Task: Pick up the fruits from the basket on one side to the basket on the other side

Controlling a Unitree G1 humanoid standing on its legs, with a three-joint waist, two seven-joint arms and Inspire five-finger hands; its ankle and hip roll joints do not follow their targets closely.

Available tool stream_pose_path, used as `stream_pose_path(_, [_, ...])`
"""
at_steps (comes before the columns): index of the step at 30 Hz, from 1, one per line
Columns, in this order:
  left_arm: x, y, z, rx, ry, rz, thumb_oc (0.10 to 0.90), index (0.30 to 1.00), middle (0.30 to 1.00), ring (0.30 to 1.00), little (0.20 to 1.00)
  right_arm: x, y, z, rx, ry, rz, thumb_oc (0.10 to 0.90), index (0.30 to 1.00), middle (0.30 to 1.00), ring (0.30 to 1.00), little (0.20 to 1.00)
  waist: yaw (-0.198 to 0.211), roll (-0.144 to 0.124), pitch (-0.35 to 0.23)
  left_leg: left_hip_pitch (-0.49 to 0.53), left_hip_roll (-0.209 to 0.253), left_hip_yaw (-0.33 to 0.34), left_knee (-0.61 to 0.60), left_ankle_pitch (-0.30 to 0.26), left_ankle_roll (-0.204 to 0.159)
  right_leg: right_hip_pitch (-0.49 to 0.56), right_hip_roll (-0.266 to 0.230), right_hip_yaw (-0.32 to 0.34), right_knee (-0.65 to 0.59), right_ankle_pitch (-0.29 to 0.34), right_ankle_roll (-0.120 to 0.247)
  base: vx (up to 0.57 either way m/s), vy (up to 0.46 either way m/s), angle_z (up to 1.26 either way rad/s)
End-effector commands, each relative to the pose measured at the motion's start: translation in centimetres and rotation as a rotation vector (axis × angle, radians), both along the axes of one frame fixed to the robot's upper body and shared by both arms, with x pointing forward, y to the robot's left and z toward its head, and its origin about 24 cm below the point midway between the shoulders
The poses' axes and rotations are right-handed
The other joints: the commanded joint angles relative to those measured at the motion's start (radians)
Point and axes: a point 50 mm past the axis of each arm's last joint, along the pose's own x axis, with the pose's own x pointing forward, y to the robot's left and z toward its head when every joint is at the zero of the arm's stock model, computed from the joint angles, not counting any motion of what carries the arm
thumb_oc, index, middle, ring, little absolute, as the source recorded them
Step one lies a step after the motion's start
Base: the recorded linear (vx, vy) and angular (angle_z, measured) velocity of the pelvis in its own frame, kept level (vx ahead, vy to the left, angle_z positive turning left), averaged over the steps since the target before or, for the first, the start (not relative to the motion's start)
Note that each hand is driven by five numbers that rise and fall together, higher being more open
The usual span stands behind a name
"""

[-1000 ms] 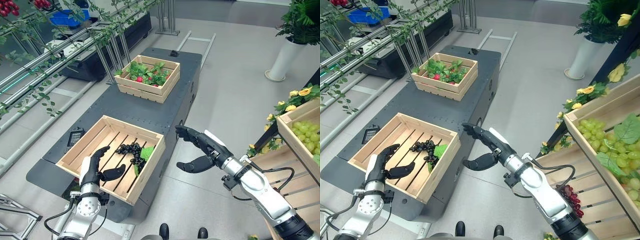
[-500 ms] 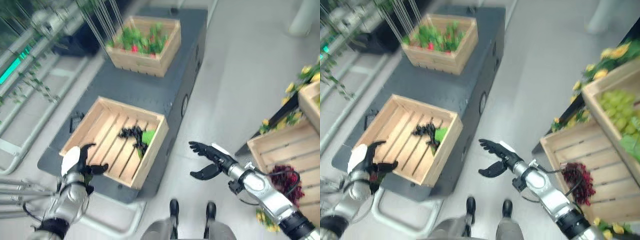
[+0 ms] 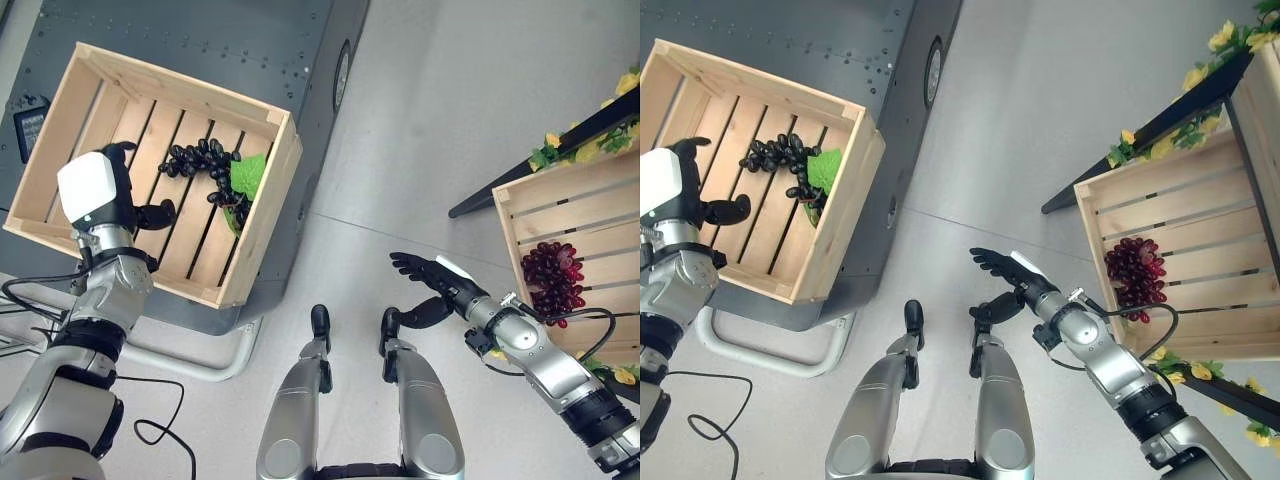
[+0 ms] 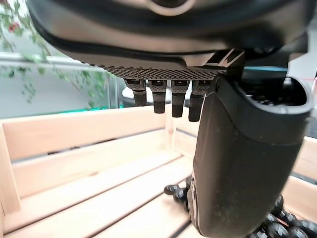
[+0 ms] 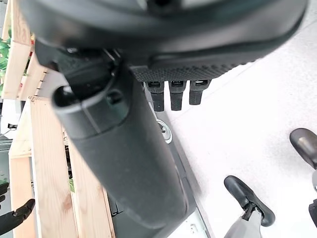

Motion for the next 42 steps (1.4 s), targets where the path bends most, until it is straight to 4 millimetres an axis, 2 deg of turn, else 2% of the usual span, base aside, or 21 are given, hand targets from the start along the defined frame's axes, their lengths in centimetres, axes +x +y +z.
stream_pose_path(1, [-2.5,3.8,7.1,0.220,-0.214,0.198,0.800,0.900,0.900,0.900,0.900,-0.3,0.6,2.6,0.004,-0.153,0.069,0.800,0.900,0.900,0.900,0.900,-0.033,-0.028,-0.014,-0.051,-0.004,0.066,0.186,-0.124,0.013,-0.023,0.045,-0.011,0.070,-0.022,-0.041,-0.01,0.082,-0.01])
stream_pose_path(5, [-2.5,3.9,9.0,0.326,-0.200,0.238,0.800,0.900,0.900,0.900,0.900,-0.4,-0.1,2.6,-0.022,-0.148,0.060,0.800,0.900,0.900,0.900,0.900,-0.041,-0.035,-0.014,-0.101,0.007,0.070,0.233,-0.141,0.015,-0.071,0.044,-0.008,0.114,-0.033,-0.049,0.01,0.070,0.06])
stream_pose_path(9, [-2.4,3.3,11.1,0.545,-0.161,0.263,0.800,0.900,0.900,0.900,0.900,-0.1,-1.1,2.9,-0.051,-0.147,0.052,0.800,0.900,0.900,0.900,0.900,-0.053,-0.038,-0.014,-0.154,0.017,0.072,0.276,-0.155,0.019,-0.122,0.041,-0.006,0.151,-0.038,-0.056,0.02,0.073,-0.02])
stream_pose_path(10, [-2.2,2.7,12.2,0.632,-0.150,0.261,0.800,0.900,0.900,0.900,0.900,-0.1,-1.4,2.9,-0.059,-0.142,0.053,0.800,0.900,0.900,0.900,0.900,-0.056,-0.039,-0.014,-0.173,0.019,0.072,0.287,-0.158,0.020,-0.140,0.043,-0.004,0.159,-0.037,-0.057,0.03,0.087,0.00])
stream_pose_path(14, [-1.9,1.5,13.4,0.805,-0.139,0.218,0.800,0.900,0.900,0.900,0.900,-0.2,-1.9,3.0,-0.084,-0.133,0.060,0.800,0.900,0.900,0.900,0.900,-0.065,-0.040,-0.014,-0.200,0.024,0.078,0.302,-0.162,0.024,-0.171,0.045,0.001,0.168,-0.030,-0.057,0.02,0.063,-0.04])
stream_pose_path(17, [-1.7,0.5,13.9,0.851,-0.166,0.166,0.800,0.900,0.900,0.900,0.900,-0.3,-2.3,3.0,-0.090,-0.131,0.055,0.800,0.900,0.900,0.900,0.900,-0.071,-0.038,-0.014,-0.218,0.027,0.082,0.312,-0.166,0.025,-0.190,0.044,0.003,0.177,-0.029,-0.057,0.02,0.047,-0.11])
stream_pose_path(19, [-1.3,-0.3,13.9,0.887,-0.153,0.105,0.800,0.900,0.900,0.900,0.900,-0.4,-2.6,3.0,-0.094,-0.132,0.050,0.800,0.900,0.900,0.900,0.900,-0.074,-0.034,-0.014,-0.232,0.024,0.083,0.322,-0.169,0.028,-0.206,0.042,0.004,0.185,-0.028,-0.056,0.02,0.034,0.00])
stream_pose_path(23, [-0.9,-0.5,13.5,0.903,-0.085,0.066,0.800,0.900,0.900,0.900,0.900,-0.5,-2.7,3.2,-0.101,-0.140,0.047,0.800,0.900,0.900,0.900,0.900,-0.078,-0.030,-0.014,-0.240,0.022,0.085,0.325,-0.172,0.029,-0.214,0.042,0.006,0.183,-0.024,-0.053,0.00,0.007,-0.01])
stream_pose_path(25, [-0.7,-0.3,12.7,0.903,-0.004,0.047,0.800,0.900,0.900,0.900,0.900,-0.7,-2.9,2.9,-0.106,-0.129,0.043,0.800,0.900,0.900,0.900,0.900,-0.080,-0.026,-0.014,-0.218,0.020,0.077,0.331,-0.194,0.021,-0.193,0.044,0.011,0.187,-0.041,-0.042,0.07,0.036,-0.01])
stream_pose_path(26, [-0.6,0.3,12.1,0.877,0.086,0.058,0.800,0.900,0.900,0.900,0.900,-0.7,-3.2,3.1,-0.109,-0.128,0.036,0.800,0.900,0.900,0.900,0.900,-0.082,-0.023,-0.014,-0.215,0.017,0.078,0.327,-0.193,0.021,-0.190,0.046,0.013,0.180,-0.039,-0.040,0.02,0.035,-0.02])
stream_pose_path(27, [-0.6,0.3,12.3,0.876,0.087,0.056,0.800,0.900,0.900,0.900,0.900,-0.5,-3.3,3.4,-0.109,-0.138,0.034,0.800,0.900,0.900,0.900,0.900,-0.083,-0.023,-0.014,-0.237,0.019,0.087,0.324,-0.174,0.029,-0.211,0.044,0.009,0.176,-0.021,-0.049,-0.04,0.027,-0.03])
stream_pose_path(32, [-0.6,1.6,10.4,0.855,0.279,0.105,0.800,0.900,0.900,0.900,0.900,-0.3,-3.4,3.7,-0.097,-0.129,0.023,0.800,0.900,0.900,0.900,0.900,-0.085,-0.022,-0.014,-0.241,0.016,0.087,0.320,-0.171,0.025,-0.213,0.043,0.012,0.161,-0.014,-0.046,-0.01,0.006,-0.01])
stream_pose_path(35, [-0.5,2.5,9.6,0.785,0.454,0.148,0.800,0.900,0.900,0.900,0.900,-0.4,-3.7,3.9,-0.089,-0.136,0.015,0.800,0.900,0.900,0.900,0.900,-0.087,-0.023,-0.014,-0.241,0.016,0.087,0.316,-0.169,0.026,-0.213,0.043,0.008,0.159,-0.015,-0.046,0.00,0.000,0.00])
stream_pose_path(38, [-0.5,3.1,8.7,0.741,0.552,0.169,0.800,0.900,0.900,0.900,0.900,-0.3,-3.5,3.9,-0.081,-0.141,0.016,0.800,0.900,0.900,0.900,0.900,-0.085,-0.026,-0.014,-0.242,0.015,0.082,0.315,-0.168,0.025,-0.210,0.042,0.006,0.154,-0.015,-0.045,0.00,0.000,0.00])
stream_pose_path(42, [-0.2,2.9,8.4,0.754,0.586,0.147,0.800,0.900,0.900,0.900,0.900,0.0,-3.2,4.2,-0.080,-0.150,0.024,0.800,0.900,0.900,0.900,0.900,-0.083,-0.032,-0.014,-0.249,0.015,0.082,0.310,-0.165,0.023,-0.213,0.041,-0.001,0.150,-0.014,-0.046,-0.02,-0.004,-0.01])
